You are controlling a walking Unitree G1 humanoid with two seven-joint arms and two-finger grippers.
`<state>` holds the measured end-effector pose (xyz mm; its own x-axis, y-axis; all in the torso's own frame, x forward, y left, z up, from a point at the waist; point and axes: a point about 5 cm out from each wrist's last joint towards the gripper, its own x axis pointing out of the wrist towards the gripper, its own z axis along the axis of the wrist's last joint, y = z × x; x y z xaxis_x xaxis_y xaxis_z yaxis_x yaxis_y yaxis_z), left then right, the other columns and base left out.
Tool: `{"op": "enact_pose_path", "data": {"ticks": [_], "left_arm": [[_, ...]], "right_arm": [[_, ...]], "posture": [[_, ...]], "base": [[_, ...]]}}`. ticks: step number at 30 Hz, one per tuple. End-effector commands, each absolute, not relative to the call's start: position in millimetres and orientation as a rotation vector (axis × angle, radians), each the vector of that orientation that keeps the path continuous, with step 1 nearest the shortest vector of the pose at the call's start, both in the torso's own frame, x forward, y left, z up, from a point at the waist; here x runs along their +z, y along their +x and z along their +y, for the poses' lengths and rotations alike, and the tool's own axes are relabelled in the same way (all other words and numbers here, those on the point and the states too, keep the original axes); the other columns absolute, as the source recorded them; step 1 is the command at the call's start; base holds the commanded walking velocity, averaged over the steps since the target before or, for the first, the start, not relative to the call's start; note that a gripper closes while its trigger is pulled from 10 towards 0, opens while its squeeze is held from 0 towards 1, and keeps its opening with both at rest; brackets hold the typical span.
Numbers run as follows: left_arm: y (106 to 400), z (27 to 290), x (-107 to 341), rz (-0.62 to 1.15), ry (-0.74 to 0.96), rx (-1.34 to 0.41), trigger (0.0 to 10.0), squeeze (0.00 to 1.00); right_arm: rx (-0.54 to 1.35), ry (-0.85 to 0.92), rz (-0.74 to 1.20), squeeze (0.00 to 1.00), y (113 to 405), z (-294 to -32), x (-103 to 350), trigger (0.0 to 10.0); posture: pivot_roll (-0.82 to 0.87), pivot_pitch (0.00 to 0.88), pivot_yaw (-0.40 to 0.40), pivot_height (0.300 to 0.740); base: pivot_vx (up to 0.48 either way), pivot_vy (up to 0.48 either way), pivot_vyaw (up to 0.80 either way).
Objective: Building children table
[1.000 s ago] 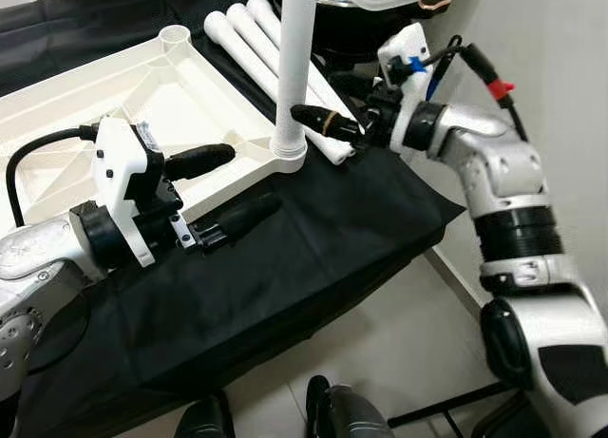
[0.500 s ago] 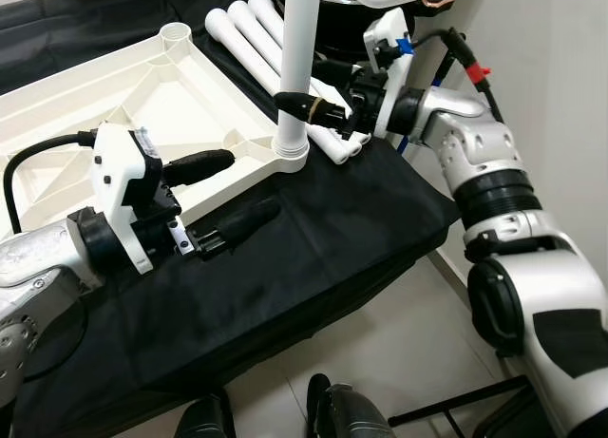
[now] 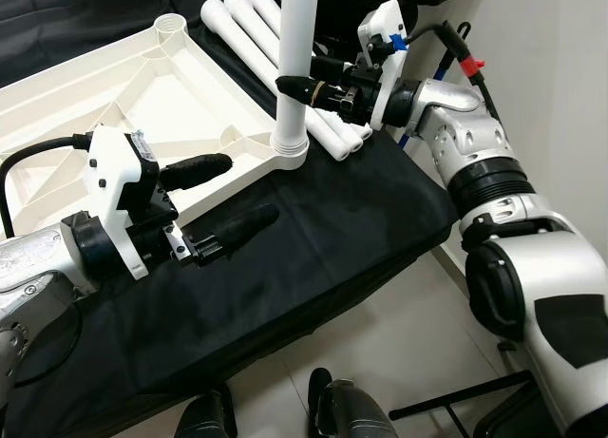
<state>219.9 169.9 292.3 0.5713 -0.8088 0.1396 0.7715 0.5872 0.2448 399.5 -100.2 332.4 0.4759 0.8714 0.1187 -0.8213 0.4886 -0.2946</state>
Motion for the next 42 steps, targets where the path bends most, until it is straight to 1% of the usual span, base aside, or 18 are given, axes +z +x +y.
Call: {"op": "enact_pose_path", "data": {"ticks": [1, 4, 5, 6, 7, 10, 11, 12, 14, 17, 18, 19, 23, 28, 37, 38, 39, 42], "left_arm": [[217.0, 167.6, 291.7, -0.236, 0.173, -0.947, 10.0, 0.00], [217.8, 167.3, 292.1, -0.239, 0.169, -0.944, 10.0, 0.00], [218.8, 167.3, 292.2, -0.241, 0.169, -0.944, 10.0, 0.00], [218.8, 167.3, 292.2, -0.241, 0.169, -0.944, 10.0, 0.00], [219.9, 167.2, 292.2, -0.244, 0.169, -0.943, 10.0, 0.00], [220.1, 167.1, 292.2, -0.244, 0.169, -0.943, 10.0, 0.00], [220.6, 166.3, 292.2, -0.249, 0.168, -0.944, 10.0, 0.00], [220.6, 166.3, 292.2, -0.249, 0.168, -0.944, 10.0, 0.00], [222.2, 164.9, 292.4, -0.258, 0.168, -0.945, 10.0, 0.00], [222.8, 164.6, 293.0, -0.263, 0.168, -0.946, 10.0, 0.00], [223.6, 164.6, 293.4, -0.269, 0.169, -0.944, 10.0, 0.00], [223.7, 164.8, 293.6, -0.271, 0.169, -0.943, 10.0, 0.00], [223.8, 165.3, 293.7, -0.272, 0.170, -0.940, 10.0, 0.00], [224.2, 165.4, 294.0, -0.276, 0.172, -0.939, 10.0, 0.00], [226.9, 166.7, 294.5, -0.281, 0.179, -0.939, 10.0, 0.00], [227.4, 167.0, 294.4, -0.281, 0.179, -0.937, 10.0, 0.00], [227.9, 167.2, 294.3, -0.281, 0.179, -0.936, 10.0, 0.00], [229.2, 167.9, 293.9, -0.281, 0.180, -0.934, 10.0, 0.00]], "right_arm": [[0.975, -0.250, -0.275, 0.00, 402.1, -96.9, 333.6, 0.0], [0.918, -0.305, -0.284, 0.00, 403.3, -88.1, 330.6, 0.0], [0.871, -0.309, -0.275, 0.00, 403.8, -79.0, 324.7, 0.0], [0.871, -0.309, -0.275, 0.00, 403.8, -79.0, 324.7, 0.0], [0.816, -0.310, -0.266, 0.00, 403.3, -68.7, 318.1, 0.0], [0.805, -0.311, -0.265, 0.00, 403.1, -66.7, 316.8, 0.0], [0.778, -0.292, -0.239, 0.00, 400.2, -56.0, 309.1, 0.0], [0.778, -0.292, -0.239, 0.00, 400.2, -56.0, 309.1, 0.0], [0.719, -0.253, -0.194, 0.00, 392.5, -37.2, 296.0, 0.0], [0.691, -0.231, -0.186, 0.00, 388.7, -29.7, 291.8, 0.0], [0.638, -0.200, -0.181, 0.00, 381.5, -17.0, 284.3, 0.0], [0.622, -0.195, -0.176, 0.00, 378.1, -11.6, 280.8, 0.0], [0.601, -0.179, -0.159, 0.00, 371.3, -2.5, 273.5, 0.0], [0.574, -0.164, -0.140, 0.00, 365.4, 1.2, 266.7, 0.0], [0.472, -0.188, -0.124, 0.00, 361.5, -17.4, 266.0, 0.0], [0.452, -0.203, -0.131, 0.00, 362.0, -20.8, 267.3, 7.6], [0.441, -0.213, -0.134, 0.00, 362.0, -23.5, 268.2, 10.0], [0.421, -0.219, -0.117, 0.00, 361.7, -30.9, 267.3, 10.0]], "posture": [[0.06, 0.343, -0.093, 0.740], [0.05, 0.339, -0.094, 0.740], [0.04, 0.331, -0.093, 0.740], [0.04, 0.331, -0.093, 0.740], [0.04, 0.331, -0.093, 0.740], [0.04, 0.331, -0.093, 0.740], [0.03, 0.320, -0.090, 0.740], [0.03, 0.320, -0.090, 0.740], [0.02, 0.311, -0.094, 0.740], [0.02, 0.306, -0.096, 0.740], [0.02, 0.299, -0.103, 0.740], [0.02, 0.299, -0.104, 0.740], [0.01, 0.296, -0.104, 0.740], [0.02, 0.289, -0.101, 0.740], [0.01, 0.278, -0.091, 0.740], [0.01, 0.275, -0.089, 0.740], [0.01, 0.275, -0.089, 0.740], [0.01, 0.269, -0.086, 0.740]], "base": [[0.000, 0.000, 0.00], [0.000, 0.000, 0.00], [0.000, 0.000, 0.00], [0.000, 0.000, 0.00], [0.000, 0.000, 0.00], [0.000, 0.000, 0.00], [0.000, 0.000, 0.00], [0.000, 0.000, 0.00], [0.000, 0.000, 0.00], [0.000, 0.000, 0.00], [0.000, 0.000, 0.00], [0.000, 0.000, 0.00], [0.000, 0.000, 0.00], [0.000, 0.000, 0.00], [0.000, 0.000, 0.00], [0.000, 0.000, 0.00], [0.000, 0.000, 0.00], [0.000, 0.000, 0.00]]}}
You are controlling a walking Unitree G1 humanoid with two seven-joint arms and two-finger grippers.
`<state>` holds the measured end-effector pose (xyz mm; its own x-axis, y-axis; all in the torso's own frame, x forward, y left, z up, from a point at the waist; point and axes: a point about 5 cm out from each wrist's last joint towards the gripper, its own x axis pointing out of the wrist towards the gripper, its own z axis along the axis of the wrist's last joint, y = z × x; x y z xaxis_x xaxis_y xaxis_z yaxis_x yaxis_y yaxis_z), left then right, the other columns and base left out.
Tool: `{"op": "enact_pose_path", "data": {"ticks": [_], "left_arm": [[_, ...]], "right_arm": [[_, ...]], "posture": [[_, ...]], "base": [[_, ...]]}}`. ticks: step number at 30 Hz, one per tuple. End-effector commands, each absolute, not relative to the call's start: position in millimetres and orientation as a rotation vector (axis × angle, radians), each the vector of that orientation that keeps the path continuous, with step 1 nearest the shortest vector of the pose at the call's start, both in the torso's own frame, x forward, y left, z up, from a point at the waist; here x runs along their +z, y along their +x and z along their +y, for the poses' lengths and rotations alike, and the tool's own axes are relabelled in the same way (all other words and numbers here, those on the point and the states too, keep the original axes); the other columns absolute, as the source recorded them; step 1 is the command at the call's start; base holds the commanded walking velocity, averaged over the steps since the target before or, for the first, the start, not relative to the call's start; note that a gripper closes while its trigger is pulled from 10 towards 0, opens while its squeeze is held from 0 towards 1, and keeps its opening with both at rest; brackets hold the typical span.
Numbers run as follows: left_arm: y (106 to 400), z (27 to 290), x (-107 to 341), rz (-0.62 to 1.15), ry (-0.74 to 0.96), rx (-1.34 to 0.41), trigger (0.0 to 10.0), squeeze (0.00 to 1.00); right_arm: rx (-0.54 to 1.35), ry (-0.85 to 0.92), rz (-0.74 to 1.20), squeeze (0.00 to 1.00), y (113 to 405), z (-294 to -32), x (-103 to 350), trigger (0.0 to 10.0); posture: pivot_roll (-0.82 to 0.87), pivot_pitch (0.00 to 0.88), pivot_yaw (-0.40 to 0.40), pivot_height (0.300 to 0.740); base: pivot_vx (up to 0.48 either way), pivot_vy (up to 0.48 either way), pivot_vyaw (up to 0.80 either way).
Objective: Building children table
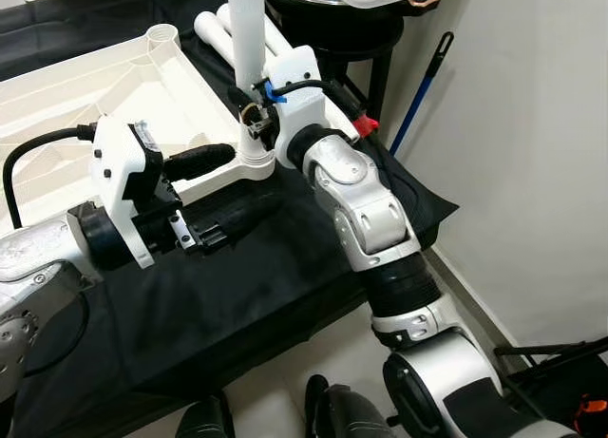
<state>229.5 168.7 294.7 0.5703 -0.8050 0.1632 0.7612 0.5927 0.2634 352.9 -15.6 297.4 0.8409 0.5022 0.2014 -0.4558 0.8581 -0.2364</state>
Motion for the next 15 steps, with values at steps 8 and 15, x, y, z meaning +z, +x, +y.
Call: {"op": "enact_pose_path", "data": {"ticks": [8, 15], "left_arm": [[231.6, 169.6, 292.8, -0.280, 0.188, -0.929, 10.0, 0.00], [239.4, 170.3, 279.5, -0.232, 0.212, -0.906, 10.0, 0.00]], "right_arm": [[0.444, -0.159, -0.147, 0.87, 357.9, -39.1, 273.5, 10.0], [0.644, -0.022, -0.183, 1.00, 344.8, -48.7, 283.3, 10.0]], "posture": [[0.01, 0.259, -0.085, 0.740], [0.00, 0.230, -0.069, 0.740]], "base": [[0.000, 0.000, 0.00], [0.000, 0.000, 0.00]]}}
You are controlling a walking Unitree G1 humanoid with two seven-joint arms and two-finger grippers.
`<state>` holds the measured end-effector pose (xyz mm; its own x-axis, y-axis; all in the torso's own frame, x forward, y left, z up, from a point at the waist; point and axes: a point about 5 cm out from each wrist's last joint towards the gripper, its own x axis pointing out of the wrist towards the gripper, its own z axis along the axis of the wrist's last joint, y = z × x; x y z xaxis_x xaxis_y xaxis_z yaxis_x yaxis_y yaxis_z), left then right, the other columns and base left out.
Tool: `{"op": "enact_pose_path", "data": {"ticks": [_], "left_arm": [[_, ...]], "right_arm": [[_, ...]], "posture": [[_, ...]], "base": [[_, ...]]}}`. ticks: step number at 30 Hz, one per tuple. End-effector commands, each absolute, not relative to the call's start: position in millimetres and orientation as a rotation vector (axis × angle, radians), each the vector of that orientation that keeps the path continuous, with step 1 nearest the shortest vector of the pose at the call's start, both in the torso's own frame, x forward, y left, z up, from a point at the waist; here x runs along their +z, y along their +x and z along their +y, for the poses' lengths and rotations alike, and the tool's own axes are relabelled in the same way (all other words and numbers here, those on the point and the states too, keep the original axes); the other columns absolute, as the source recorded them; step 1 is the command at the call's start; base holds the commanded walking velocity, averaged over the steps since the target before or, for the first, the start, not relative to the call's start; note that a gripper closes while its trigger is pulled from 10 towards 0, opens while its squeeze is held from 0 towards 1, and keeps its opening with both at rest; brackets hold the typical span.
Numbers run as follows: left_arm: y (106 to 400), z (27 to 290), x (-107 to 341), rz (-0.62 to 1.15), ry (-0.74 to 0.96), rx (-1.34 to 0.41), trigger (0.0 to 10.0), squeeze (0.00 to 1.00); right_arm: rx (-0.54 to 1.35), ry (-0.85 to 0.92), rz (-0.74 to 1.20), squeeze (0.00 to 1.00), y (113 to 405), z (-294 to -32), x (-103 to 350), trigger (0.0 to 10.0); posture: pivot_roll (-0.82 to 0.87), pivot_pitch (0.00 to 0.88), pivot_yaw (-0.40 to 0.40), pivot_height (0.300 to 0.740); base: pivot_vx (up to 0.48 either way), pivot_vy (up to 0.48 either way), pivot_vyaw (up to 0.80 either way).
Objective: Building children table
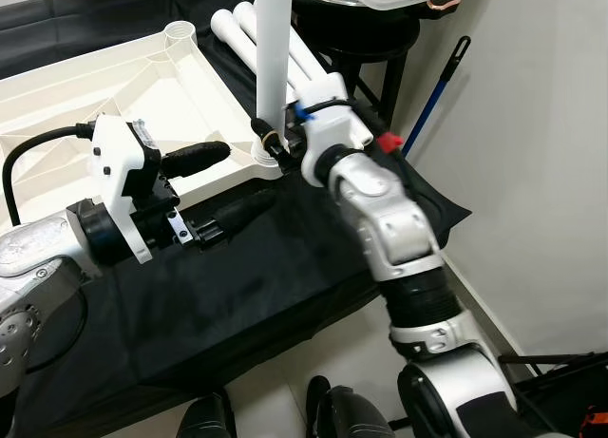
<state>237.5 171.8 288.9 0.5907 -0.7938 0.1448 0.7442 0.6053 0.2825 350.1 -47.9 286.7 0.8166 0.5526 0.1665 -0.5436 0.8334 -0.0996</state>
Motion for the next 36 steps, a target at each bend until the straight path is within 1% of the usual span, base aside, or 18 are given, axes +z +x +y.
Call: {"op": "enact_pose_path", "data": {"ticks": [1, 2, 4, 6, 7, 8, 9, 11, 13, 16, 19, 21, 23, 26, 28, 32, 35, 36], "left_arm": [[241.8, 170.7, 275.4, -0.213, 0.225, -0.897, 10.0, 0.00], [241.8, 170.7, 275.4, -0.213, 0.225, -0.897, 10.0, 0.00], [255.4, 172.1, 260.9, -0.145, 0.285, -0.829, 10.0, 0.00], [255.4, 172.1, 260.9, -0.145, 0.285, -0.829, 10.0, 0.00], [265.6, 169.9, 250.8, -0.112, 0.306, -0.798, 10.0, 0.00], [274.0, 167.0, 242.9, -0.089, 0.322, -0.779, 10.0, 0.00], [274.0, 167.0, 242.9, -0.089, 0.322, -0.779, 10.0, 0.00], [281.4, 163.2, 237.7, -0.078, 0.314, -0.769, 10.0, 0.00], [298.9, 156.5, 231.0, -0.063, 0.310, -0.760, 10.0, 0.00], [324.2, 149.3, 217.1, -0.011, 0.347, -0.774, 10.0, 0.00], [328.5, 148.6, 213.6, 0.004, 0.360, -0.774, 10.0, 0.00], [340.9, 150.0, 205.7, 0.034, 0.400, -0.750, 10.0, 0.00], [344.8, 151.1, 203.1, 0.045, 0.422, -0.739, 10.0, 0.00], [363.1, 160.5, 199.1, 0.073, 0.479, -0.646, 10.0, 0.00], [366.7, 163.3, 199.2, 0.074, 0.479, -0.621, 10.0, 0.00], [373.9, 168.1, 197.7, 0.083, 0.476, -0.581, 10.0, 0.00], [378.4, 171.3, 190.7, 0.121, 0.425, -0.572, 10.0, 0.00], [378.2, 172.5, 182.5, 0.166, 0.393, -0.587, 10.0, 0.00]], "right_arm": [[0.665, -0.017, -0.183, 1.00, 342.6, -51.1, 283.8, 10.0], [0.665, -0.017, -0.183, 1.00, 342.6, -51.1, 283.8, 10.0], [0.724, -0.009, -0.175, 1.00, 337.4, -62.5, 282.4, 10.0], [0.724, -0.009, -0.175, 1.00, 337.4, -62.5, 282.4, 10.0], [0.736, -0.002, -0.160, 0.23, 334.8, -73.0, 279.5, 10.0], [0.743, -0.003, -0.150, 0.00, 332.2, -81.7, 276.8, 10.0], [0.743, -0.003, -0.150, 0.00, 332.2, -81.7, 276.8, 10.0], [0.740, -0.005, -0.139, 0.00, 330.2, -90.3, 274.0, 10.0], [0.746, -0.041, -0.102, 0.00, 325.0, -110.3, 264.8, 10.0], [0.768, -0.166, -0.005, 0.00, 316.0, -141.2, 247.7, 10.0], [0.767, -0.182, 0.014, 0.00, 314.6, -147.0, 245.1, 10.0], [0.741, -0.204, 0.037, 0.00, 312.9, -159.3, 242.3, 10.0], [0.732, -0.208, 0.041, 0.00, 312.2, -162.1, 242.1, 10.0], [0.713, -0.201, 0.036, 0.00, 309.3, -164.3, 244.3, 10.0], [0.707, -0.197, 0.030, 0.00, 309.5, -163.2, 244.8, 10.0], [0.706, -0.193, 0.024, 0.00, 309.2, -161.2, 245.3, 10.0], [0.705, -0.191, 0.023, 0.00, 309.0, -159.5, 245.2, 10.0], [0.703, -0.188, 0.021, 0.00, 309.1, -158.7, 245.5, 10.0]], "posture": [[0.00, 0.230, -0.069, 0.740], [0.00, 0.230, -0.069, 0.740], [0.00, 0.221, -0.060, 0.740], [0.00, 0.221, -0.060, 0.740], [0.00, 0.210, -0.052, 0.740], [0.00, 0.205, -0.046, 0.740], [0.00, 0.205, -0.046, 0.740], [0.00, 0.203, -0.043, 0.740], [-0.01, 0.187, -0.027, 0.740], [-0.02, 0.170, -0.007, 0.740], [-0.02, 0.170, -0.007, 0.740], [-0.02, 0.160, 0.005, 0.740], [-0.03, 0.159, 0.009, 0.740], [-0.03, 0.154, 0.017, 0.740], [-0.03, 0.152, 0.025, 0.740], [-0.03, 0.154, 0.027, 0.740], [-0.03, 0.156, 0.027, 0.740], [-0.03, 0.158, 0.027, 0.740]], "base": [[0.000, 0.000, 0.00], [0.000, 0.000, 0.00], [0.000, 0.000, 0.00], [0.000, 0.000, 0.00], [0.000, 0.000, 0.00], [0.000, 0.000, 0.00], [0.000, 0.000, 0.00], [0.000, 0.000, 0.00], [0.000, 0.000, 0.00], [0.000, 0.000, 0.00], [0.000, 0.000, 0.00], [0.000, 0.000, 0.00], [0.000, 0.000, 0.00], [0.000, 0.000, 0.00], [0.000, 0.000, 0.00], [0.000, 0.000, 0.00], [0.000, 0.000, 0.00], [0.000, 0.000, 0.00]]}}
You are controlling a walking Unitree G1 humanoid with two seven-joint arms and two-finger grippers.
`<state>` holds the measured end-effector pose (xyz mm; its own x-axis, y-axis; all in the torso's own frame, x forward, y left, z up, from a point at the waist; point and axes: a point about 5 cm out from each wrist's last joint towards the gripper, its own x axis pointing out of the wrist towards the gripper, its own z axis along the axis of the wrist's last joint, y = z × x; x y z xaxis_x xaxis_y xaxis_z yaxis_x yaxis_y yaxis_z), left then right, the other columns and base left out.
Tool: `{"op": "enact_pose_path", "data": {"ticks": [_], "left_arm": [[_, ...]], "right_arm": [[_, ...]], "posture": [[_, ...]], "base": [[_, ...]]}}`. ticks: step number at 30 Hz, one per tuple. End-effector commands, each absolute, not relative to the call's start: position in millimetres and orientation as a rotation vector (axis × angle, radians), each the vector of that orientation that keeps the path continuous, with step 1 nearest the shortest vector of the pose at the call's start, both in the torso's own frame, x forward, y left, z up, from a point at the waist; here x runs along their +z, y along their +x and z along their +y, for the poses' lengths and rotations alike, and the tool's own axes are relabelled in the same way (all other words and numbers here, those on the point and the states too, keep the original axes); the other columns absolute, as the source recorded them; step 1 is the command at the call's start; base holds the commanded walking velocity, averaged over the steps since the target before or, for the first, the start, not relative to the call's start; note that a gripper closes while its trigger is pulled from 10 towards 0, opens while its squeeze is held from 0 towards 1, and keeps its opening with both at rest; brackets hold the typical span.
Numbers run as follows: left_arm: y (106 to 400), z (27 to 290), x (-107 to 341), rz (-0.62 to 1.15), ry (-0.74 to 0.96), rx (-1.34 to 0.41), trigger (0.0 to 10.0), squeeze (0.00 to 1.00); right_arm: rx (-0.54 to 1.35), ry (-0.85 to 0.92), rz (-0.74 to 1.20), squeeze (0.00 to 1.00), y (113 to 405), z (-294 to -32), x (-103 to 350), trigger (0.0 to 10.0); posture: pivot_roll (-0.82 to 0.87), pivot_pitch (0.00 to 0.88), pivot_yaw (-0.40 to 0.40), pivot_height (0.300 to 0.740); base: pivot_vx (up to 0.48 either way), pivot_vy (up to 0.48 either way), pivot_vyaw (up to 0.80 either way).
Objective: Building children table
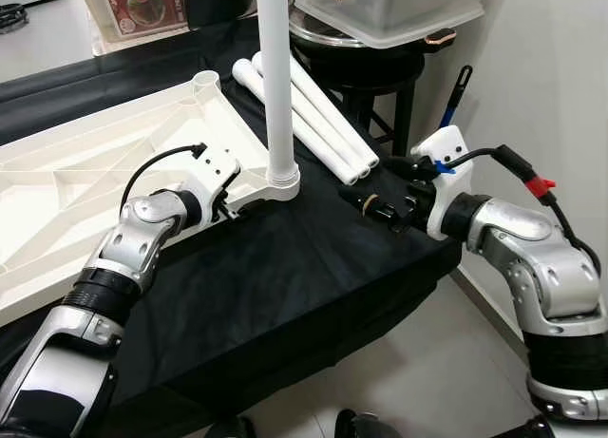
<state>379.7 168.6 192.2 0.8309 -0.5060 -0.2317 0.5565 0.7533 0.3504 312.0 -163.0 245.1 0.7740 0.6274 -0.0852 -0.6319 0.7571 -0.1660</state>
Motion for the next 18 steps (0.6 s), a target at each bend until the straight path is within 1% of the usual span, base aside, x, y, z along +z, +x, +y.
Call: {"op": "enact_pose_path", "data": {"ticks": [1, 4, 6, 7, 9, 15, 16, 18], "left_arm": [[378.5, 173.2, 176.6, 0.196, 0.374, -0.601, 10.0, 0.00], [376.1, 173.4, 168.9, 0.238, 0.339, -0.636, 10.0, 0.00], [368.3, 178.7, 151.5, 0.325, 0.332, -0.702, 10.0, 0.00], [368.3, 178.7, 151.5, 0.325, 0.332, -0.702, 10.0, 0.00], [362.1, 189.0, 140.7, 0.386, 0.336, -0.723, 10.0, 0.00], [356.6, 201.4, 138.0, 0.411, 0.368, -0.769, 10.0, 0.00], [343.0, 210.0, 140.8, 0.443, 0.381, -0.892, 10.0, 0.00], [343.0, 210.0, 140.8, 0.443, 0.381, -0.892, 10.0, 0.00]], "right_arm": [[0.703, -0.187, 0.021, 0.00, 309.0, -158.5, 245.8, 10.0], [0.699, -0.188, 0.019, 0.00, 309.0, -158.5, 246.4, 10.0], [0.682, -0.185, 0.007, 0.00, 310.0, -160.0, 250.6, 10.0], [0.682, -0.185, 0.007, 0.00, 310.0, -160.0, 250.6, 10.0], [0.663, -0.181, -0.005, 0.00, 311.3, -162.2, 254.9, 10.0], [0.649, -0.179, -0.008, 0.00, 312.0, -163.9, 256.6, 10.0], [0.651, -0.176, -0.006, 0.00, 311.6, -164.3, 256.5, 10.0], [0.651, -0.176, -0.006, 0.00, 311.6, -164.3, 256.5, 10.0]], "posture": [[-0.03, 0.158, 0.027, 0.740], [-0.03, 0.159, 0.027, 0.740], [-0.04, 0.164, 0.027, 0.740], [-0.04, 0.164, 0.027, 0.740], [-0.04, 0.167, 0.026, 0.740], [-0.04, 0.165, 0.024, 0.740], [-0.04, 0.166, 0.021, 0.740], [-0.04, 0.166, 0.021, 0.740]], "base": [[0.000, 0.000, 0.00], [0.000, 0.000, 0.00], [0.000, 0.000, 0.00], [0.000, 0.000, 0.00], [0.000, 0.000, 0.00], [0.000, 0.000, 0.00], [0.000, 0.000, 0.00], [0.000, 0.000, 0.00]]}}
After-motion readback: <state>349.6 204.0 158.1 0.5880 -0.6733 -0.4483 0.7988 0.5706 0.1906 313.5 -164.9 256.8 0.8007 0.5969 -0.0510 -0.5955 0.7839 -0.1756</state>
